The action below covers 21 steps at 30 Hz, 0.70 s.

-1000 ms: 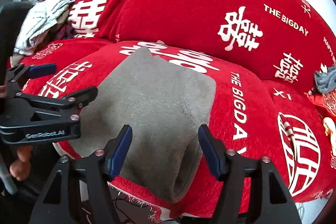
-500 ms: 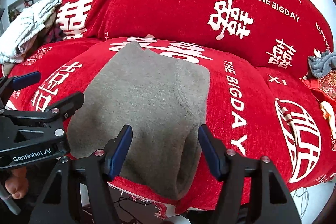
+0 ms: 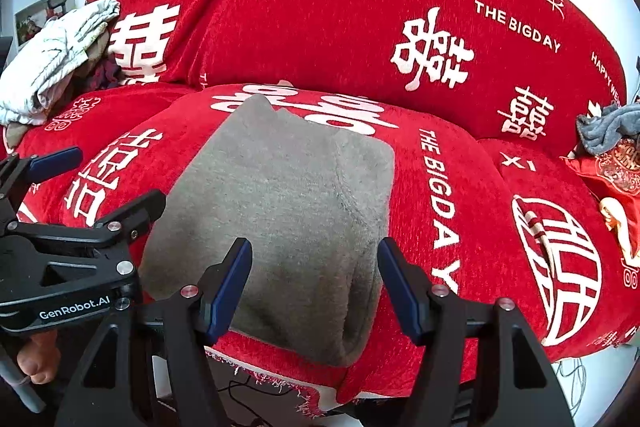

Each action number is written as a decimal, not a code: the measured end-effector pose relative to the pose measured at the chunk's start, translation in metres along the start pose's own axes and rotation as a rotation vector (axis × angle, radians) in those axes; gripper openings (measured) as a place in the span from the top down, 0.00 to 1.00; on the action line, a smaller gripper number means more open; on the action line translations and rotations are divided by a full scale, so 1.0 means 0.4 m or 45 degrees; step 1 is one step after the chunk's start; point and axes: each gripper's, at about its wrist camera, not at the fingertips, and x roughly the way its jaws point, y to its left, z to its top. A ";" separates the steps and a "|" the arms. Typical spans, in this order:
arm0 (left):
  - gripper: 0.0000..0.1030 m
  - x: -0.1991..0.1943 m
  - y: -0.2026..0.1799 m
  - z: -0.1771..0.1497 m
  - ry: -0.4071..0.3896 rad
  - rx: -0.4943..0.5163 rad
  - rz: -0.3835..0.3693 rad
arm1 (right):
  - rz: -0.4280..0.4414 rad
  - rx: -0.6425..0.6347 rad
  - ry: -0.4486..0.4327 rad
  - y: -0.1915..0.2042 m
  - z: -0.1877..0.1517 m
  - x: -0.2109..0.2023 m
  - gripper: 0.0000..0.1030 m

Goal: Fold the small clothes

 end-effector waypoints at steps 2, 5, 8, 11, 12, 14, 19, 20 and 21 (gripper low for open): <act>0.00 -0.003 0.003 0.000 -0.003 -0.001 -0.005 | -0.005 -0.002 -0.010 0.006 0.001 -0.009 0.33; 0.00 -0.006 0.004 0.000 -0.004 -0.005 -0.009 | -0.010 -0.004 -0.014 0.009 0.000 -0.015 0.33; 0.00 -0.005 0.006 -0.002 -0.002 -0.008 -0.011 | -0.011 -0.007 -0.015 0.011 -0.001 -0.017 0.33; 0.00 -0.004 0.010 -0.002 0.000 -0.013 -0.011 | -0.014 -0.010 -0.013 0.016 -0.002 -0.018 0.33; 0.00 -0.004 0.011 -0.002 0.002 -0.015 -0.011 | -0.013 -0.012 -0.010 0.017 -0.002 -0.016 0.33; 0.00 -0.003 0.014 -0.003 0.004 -0.019 -0.013 | -0.013 -0.015 -0.009 0.019 -0.003 -0.015 0.33; 0.00 -0.003 0.017 -0.002 0.005 -0.023 -0.013 | -0.017 -0.023 -0.007 0.027 -0.004 -0.016 0.33; 0.00 -0.003 0.017 -0.002 0.006 -0.023 -0.013 | -0.018 -0.023 -0.007 0.029 -0.005 -0.017 0.33; 0.00 -0.003 0.017 -0.002 0.006 -0.023 -0.014 | -0.019 -0.022 -0.006 0.030 -0.005 -0.017 0.33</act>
